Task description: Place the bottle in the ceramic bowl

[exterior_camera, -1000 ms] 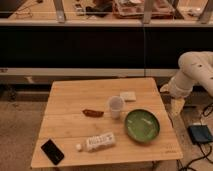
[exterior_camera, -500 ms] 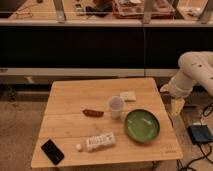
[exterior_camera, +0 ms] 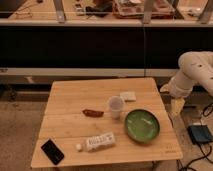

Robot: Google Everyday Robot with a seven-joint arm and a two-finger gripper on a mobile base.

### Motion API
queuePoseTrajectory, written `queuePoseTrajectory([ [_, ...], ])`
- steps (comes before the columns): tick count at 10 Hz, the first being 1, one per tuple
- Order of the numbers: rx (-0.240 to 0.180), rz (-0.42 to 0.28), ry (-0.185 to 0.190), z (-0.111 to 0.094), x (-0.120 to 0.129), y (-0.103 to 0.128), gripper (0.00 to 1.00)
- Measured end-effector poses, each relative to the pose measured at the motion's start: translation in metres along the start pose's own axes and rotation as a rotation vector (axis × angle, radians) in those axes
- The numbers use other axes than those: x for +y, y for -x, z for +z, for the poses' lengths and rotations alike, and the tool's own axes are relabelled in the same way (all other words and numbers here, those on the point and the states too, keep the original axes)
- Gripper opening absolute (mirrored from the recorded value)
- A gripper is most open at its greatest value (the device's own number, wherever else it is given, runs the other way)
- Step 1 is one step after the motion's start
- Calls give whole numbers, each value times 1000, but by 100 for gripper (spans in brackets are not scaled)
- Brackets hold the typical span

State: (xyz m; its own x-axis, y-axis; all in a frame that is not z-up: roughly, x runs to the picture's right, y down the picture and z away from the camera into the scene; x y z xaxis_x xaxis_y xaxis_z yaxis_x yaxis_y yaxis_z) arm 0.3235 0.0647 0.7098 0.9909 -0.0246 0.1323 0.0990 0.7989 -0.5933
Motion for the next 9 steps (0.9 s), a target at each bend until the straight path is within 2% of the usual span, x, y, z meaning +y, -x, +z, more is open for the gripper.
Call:
queuePoseTrajectory([
  [2,-49,-18,-10,-12,9,21,80],
  [5,-150,-67,-17,-39,43,82,80],
  [7,-163,-123,-13,-45,64,112,80],
  [9,-162,-193,-8,-40,84,154,80],
])
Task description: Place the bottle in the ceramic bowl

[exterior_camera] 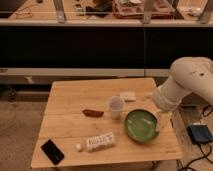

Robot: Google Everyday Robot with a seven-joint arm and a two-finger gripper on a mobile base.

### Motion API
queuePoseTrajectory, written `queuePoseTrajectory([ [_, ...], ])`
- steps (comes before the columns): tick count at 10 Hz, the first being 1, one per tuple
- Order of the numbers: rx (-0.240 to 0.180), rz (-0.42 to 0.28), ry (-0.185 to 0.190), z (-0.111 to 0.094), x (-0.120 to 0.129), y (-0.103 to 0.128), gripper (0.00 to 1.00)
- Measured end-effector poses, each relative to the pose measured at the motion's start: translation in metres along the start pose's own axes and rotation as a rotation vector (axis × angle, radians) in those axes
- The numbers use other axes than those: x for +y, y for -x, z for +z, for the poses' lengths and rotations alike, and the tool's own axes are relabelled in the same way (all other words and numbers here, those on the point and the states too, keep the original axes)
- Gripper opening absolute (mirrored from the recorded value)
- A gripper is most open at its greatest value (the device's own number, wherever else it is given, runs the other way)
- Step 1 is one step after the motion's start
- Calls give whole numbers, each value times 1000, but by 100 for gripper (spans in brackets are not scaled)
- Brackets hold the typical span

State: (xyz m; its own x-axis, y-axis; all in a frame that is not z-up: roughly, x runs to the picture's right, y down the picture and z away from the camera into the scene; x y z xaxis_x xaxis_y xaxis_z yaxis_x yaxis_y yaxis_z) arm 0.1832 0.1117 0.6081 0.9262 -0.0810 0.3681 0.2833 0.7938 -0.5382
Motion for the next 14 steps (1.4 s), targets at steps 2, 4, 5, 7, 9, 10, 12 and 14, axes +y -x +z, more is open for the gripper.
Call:
queuePoseTrajectory([
  [2,-5,-35,0,12,1,36,80],
  [4,-9,-64,0,23,-1,68,80],
  [5,-8,-82,11,34,-3,87,80],
  [7,1,-109,41,58,-3,112,80],
  [9,-6,-136,85,94,-2,134,80],
  [10,-16,-141,98,108,-2,142,80],
  [12,-46,-143,106,131,-9,152,80],
  [14,-79,-152,106,145,-15,159,80],
])
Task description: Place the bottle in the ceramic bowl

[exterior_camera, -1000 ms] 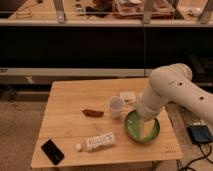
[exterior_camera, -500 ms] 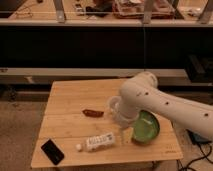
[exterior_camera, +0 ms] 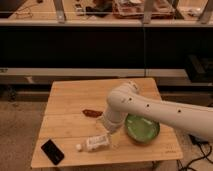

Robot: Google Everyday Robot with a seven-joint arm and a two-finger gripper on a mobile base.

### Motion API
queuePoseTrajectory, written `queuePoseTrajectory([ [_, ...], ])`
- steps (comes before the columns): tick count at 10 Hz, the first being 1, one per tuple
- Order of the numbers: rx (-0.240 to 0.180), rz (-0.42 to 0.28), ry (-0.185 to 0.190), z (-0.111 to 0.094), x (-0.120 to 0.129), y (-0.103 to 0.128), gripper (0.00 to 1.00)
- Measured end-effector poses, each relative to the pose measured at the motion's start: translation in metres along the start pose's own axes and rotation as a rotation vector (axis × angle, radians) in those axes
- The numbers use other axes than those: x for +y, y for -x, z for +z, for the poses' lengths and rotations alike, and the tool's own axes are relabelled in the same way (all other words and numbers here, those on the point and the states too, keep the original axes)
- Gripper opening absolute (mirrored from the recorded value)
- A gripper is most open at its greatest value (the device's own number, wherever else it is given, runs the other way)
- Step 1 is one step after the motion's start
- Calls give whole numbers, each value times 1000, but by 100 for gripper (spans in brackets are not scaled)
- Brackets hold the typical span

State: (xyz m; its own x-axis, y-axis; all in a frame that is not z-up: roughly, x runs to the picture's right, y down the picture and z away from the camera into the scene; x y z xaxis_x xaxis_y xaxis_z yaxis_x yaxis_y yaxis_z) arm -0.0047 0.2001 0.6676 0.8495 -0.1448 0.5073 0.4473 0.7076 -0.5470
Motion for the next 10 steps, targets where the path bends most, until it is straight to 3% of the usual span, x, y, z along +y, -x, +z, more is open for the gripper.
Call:
queuePoseTrajectory([
  [5,-5,2,1,0,2,0,80],
  [10,-83,8,5,37,-2,18,80],
])
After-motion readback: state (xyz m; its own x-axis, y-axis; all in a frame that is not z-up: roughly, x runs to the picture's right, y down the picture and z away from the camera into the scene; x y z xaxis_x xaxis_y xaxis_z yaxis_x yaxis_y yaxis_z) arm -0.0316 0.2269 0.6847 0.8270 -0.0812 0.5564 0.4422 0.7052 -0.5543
